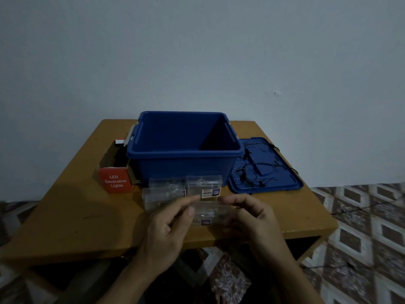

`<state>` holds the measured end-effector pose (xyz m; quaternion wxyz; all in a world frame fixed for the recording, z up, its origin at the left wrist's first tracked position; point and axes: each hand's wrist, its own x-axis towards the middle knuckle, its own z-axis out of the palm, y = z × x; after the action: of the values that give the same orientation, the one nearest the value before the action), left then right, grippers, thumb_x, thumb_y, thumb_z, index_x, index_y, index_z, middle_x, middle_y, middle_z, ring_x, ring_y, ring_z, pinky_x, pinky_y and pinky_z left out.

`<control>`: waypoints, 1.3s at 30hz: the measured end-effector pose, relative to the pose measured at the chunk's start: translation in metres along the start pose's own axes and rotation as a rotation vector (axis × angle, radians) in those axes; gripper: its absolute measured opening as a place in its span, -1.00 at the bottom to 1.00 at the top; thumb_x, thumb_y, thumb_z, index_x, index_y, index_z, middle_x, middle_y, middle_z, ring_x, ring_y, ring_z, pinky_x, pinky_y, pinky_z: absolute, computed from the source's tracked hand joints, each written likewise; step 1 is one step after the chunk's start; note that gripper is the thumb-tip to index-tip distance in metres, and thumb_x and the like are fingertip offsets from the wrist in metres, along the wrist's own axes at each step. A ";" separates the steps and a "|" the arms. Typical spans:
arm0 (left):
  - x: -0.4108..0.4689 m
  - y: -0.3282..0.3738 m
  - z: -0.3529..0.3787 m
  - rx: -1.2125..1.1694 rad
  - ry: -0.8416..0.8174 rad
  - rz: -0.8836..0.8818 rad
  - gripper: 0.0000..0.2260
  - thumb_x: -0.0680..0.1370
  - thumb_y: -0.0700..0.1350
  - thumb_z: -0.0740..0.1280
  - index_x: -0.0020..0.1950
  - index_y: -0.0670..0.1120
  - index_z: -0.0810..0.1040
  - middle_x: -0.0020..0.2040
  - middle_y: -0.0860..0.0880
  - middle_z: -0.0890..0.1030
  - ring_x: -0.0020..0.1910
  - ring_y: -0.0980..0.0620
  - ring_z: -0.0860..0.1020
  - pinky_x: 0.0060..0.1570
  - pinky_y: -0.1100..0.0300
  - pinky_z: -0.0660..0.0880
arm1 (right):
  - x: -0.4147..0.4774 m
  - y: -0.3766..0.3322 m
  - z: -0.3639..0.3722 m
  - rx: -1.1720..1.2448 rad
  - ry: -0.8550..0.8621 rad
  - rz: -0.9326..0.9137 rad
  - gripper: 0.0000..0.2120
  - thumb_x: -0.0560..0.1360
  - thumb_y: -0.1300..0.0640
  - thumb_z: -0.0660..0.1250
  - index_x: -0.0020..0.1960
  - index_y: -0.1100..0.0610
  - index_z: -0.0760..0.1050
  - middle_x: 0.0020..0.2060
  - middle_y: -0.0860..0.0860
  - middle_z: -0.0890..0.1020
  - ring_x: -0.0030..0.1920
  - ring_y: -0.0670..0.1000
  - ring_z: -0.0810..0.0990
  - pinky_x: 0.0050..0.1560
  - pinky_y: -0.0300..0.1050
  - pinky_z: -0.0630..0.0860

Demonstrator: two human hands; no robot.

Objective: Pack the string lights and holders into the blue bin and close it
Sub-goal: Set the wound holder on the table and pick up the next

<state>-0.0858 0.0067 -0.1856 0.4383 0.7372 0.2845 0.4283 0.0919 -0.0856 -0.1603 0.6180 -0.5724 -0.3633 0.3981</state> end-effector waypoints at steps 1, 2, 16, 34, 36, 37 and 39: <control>0.001 0.001 0.001 0.016 0.008 0.018 -0.77 0.62 -0.09 0.29 0.23 0.03 0.63 0.14 0.23 0.66 0.20 0.25 0.58 0.10 0.42 0.47 | 0.000 0.000 -0.001 -0.009 -0.009 -0.020 -0.81 0.56 0.35 0.31 -0.02 0.15 0.66 -0.18 0.31 0.66 -0.27 0.11 0.63 -0.21 0.00 0.62; 0.001 0.001 0.001 0.018 0.013 0.028 -0.76 0.60 -0.11 0.28 0.22 0.02 0.64 0.14 0.23 0.66 0.19 0.24 0.58 0.10 0.42 0.47 | 0.000 0.001 -0.002 -0.021 -0.016 -0.043 -0.85 0.57 0.32 0.32 0.00 0.17 0.65 -0.18 0.31 0.65 -0.28 0.11 0.62 -0.22 -0.01 0.62; 0.006 0.003 0.000 -0.113 0.094 -0.072 -0.83 0.49 -0.13 0.41 0.05 -0.07 0.73 -0.01 0.14 0.73 0.05 0.18 0.67 0.01 0.37 0.55 | 0.000 -0.004 0.001 -0.248 -0.003 -0.132 -0.91 0.54 0.17 0.39 -0.10 0.13 0.67 -0.09 0.05 0.72 -0.11 0.14 0.68 -0.10 0.13 0.63; 0.017 0.007 0.005 -0.140 0.084 -0.297 -0.89 0.57 -0.06 0.40 -0.07 0.04 0.73 -0.16 -0.14 0.70 -0.14 -0.09 0.64 -0.17 0.12 0.50 | 0.020 -0.012 0.008 -0.074 -0.015 0.293 -0.95 0.53 0.32 0.34 -0.05 0.23 0.58 -0.24 0.14 0.61 -0.36 0.01 0.54 -0.38 -0.10 0.48; 0.017 0.010 0.003 -0.118 0.068 -0.296 -0.90 0.56 -0.12 0.40 -0.05 0.01 0.72 -0.12 0.05 0.72 -0.09 0.15 0.65 -0.12 0.35 0.51 | 0.021 -0.012 0.006 -0.007 -0.014 0.335 -0.95 0.54 0.33 0.33 -0.03 0.27 0.58 -0.20 0.17 0.61 -0.35 0.02 0.55 -0.36 -0.07 0.50; 0.017 0.012 0.003 -0.115 0.057 -0.302 -0.90 0.55 -0.15 0.40 -0.05 0.00 0.72 -0.11 0.10 0.73 -0.09 0.21 0.65 -0.13 0.42 0.49 | 0.022 -0.012 0.006 0.001 0.001 0.345 -0.95 0.55 0.32 0.33 -0.03 0.27 0.57 -0.21 0.16 0.61 -0.36 0.02 0.55 -0.36 -0.06 0.50; 0.018 0.014 0.001 -0.124 0.042 -0.326 -0.88 0.55 -0.18 0.40 -0.06 0.01 0.71 -0.11 0.14 0.72 -0.09 0.25 0.64 -0.14 0.46 0.48 | 0.023 -0.012 0.011 -0.085 0.045 0.324 -0.95 0.56 0.26 0.33 -0.05 0.23 0.56 -0.30 0.10 0.60 -0.39 0.00 0.54 -0.36 -0.06 0.49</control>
<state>-0.0757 0.0142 -0.1663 0.5407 0.6436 0.3824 0.3836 0.0926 -0.0607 -0.1473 0.5288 -0.6580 -0.2687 0.4638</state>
